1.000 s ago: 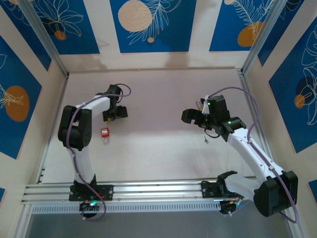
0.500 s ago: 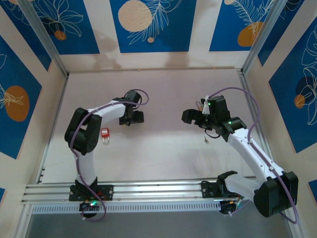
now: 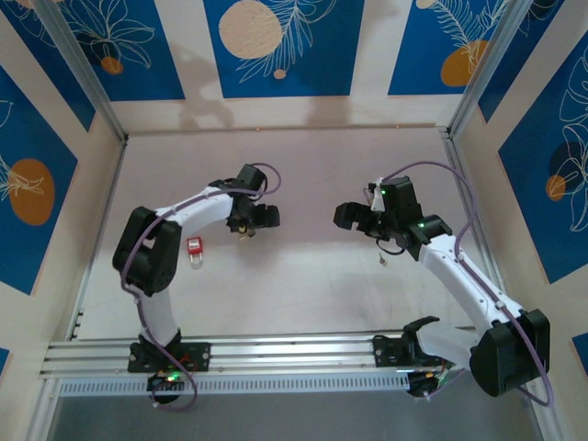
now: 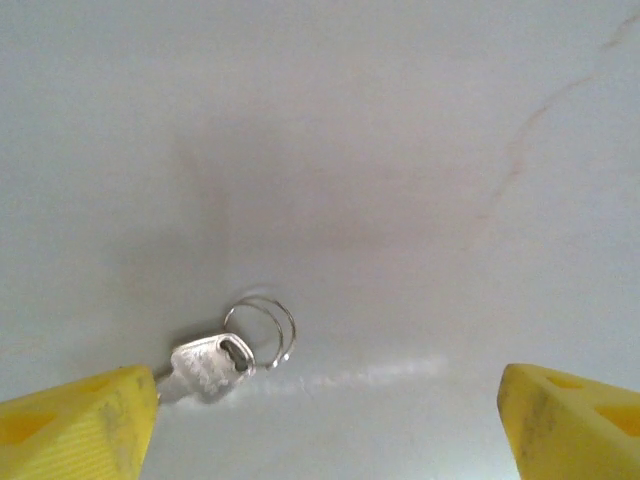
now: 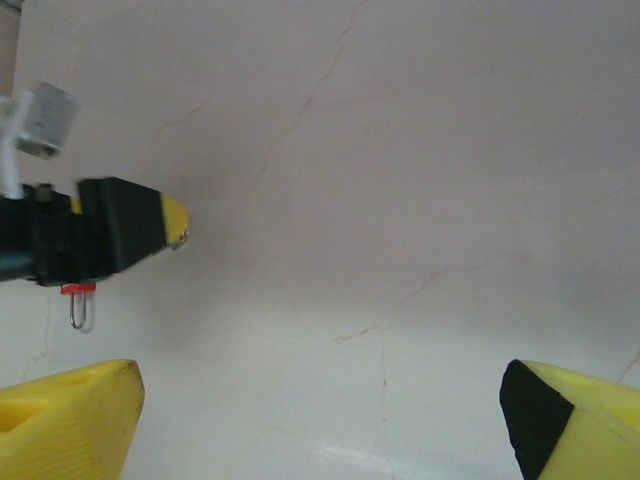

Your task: Unlock with the key

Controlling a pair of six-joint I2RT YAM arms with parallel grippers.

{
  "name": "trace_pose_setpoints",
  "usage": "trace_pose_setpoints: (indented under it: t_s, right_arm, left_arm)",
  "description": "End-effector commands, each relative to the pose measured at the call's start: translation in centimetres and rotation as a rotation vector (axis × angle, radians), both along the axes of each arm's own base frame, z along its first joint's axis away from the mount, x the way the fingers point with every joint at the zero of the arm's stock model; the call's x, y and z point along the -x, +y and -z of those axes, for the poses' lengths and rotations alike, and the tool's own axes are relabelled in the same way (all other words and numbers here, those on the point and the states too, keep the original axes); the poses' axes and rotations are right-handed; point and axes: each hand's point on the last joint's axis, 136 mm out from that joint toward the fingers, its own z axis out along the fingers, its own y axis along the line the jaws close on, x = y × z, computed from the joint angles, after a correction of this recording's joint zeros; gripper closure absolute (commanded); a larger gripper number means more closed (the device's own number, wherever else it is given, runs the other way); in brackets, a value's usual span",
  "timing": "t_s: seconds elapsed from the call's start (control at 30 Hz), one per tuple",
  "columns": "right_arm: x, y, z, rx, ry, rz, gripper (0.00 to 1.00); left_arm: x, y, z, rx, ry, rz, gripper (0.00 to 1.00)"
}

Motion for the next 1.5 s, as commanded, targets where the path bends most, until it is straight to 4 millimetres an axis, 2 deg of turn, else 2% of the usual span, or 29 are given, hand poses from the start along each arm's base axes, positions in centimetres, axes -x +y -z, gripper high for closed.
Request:
trace_pose_setpoints:
  t_s: [0.0, 0.1, 0.17, 0.27, 0.37, 0.47, 0.6, 0.83, 1.0, 1.33, 1.47]
  right_arm:
    - [-0.1, 1.5, -0.5, -0.023, -0.004, -0.025, 0.07]
    - [-0.1, 2.3, -0.2, -0.012, 0.002, -0.038, 0.07]
    - [-0.2, 2.9, -0.1, -0.010, 0.003, -0.047, 0.07]
    - [-0.1, 3.6, 0.0, -0.003, 0.001, -0.060, 0.07]
    - [0.0, 3.9, 0.3, 0.004, 0.003, -0.070, 0.07]
    - [0.0, 4.0, 0.5, 0.011, 0.003, -0.074, 0.07]
    - [0.3, 3.8, 0.6, 0.017, -0.001, -0.078, 0.07]
    - [0.6, 3.5, 0.7, 0.018, -0.008, -0.071, 0.07]
    - [0.9, 3.1, 0.6, 0.024, -0.017, -0.064, 0.07]
    - [0.9, 3.0, 0.3, 0.023, -0.026, -0.059, 0.07]
    - [0.9, 2.8, 0.2, 0.030, -0.027, -0.058, 0.07]
  left_arm:
    - [0.1, 2.5, -3.5, 0.007, -0.067, -0.043, 0.08]
    - [0.6, 6.8, -4.0, -0.079, -0.084, -0.161, 0.05]
    - [1.5, 10.3, -3.1, -0.146, -0.040, -0.275, 0.05]
    - [3.4, 14.3, -1.1, -0.205, 0.045, -0.403, 0.08]
    - [5.0, 16.9, -0.1, -0.270, 0.075, -0.475, 0.11]
    - [6.1, 18.4, 0.3, -0.309, 0.094, -0.516, 0.13]
    - [6.5, 19.1, 0.5, -0.338, 0.084, -0.513, 0.13]
    - [6.3, 18.4, 3.5, -0.303, 0.159, -0.459, 0.24]
    - [6.2, 18.6, 4.3, -0.282, 0.167, -0.459, 0.33]
    - [6.1, 18.5, 6.0, -0.276, 0.200, -0.427, 0.39]
    - [6.0, 18.6, 6.0, -0.283, 0.195, -0.412, 0.47]
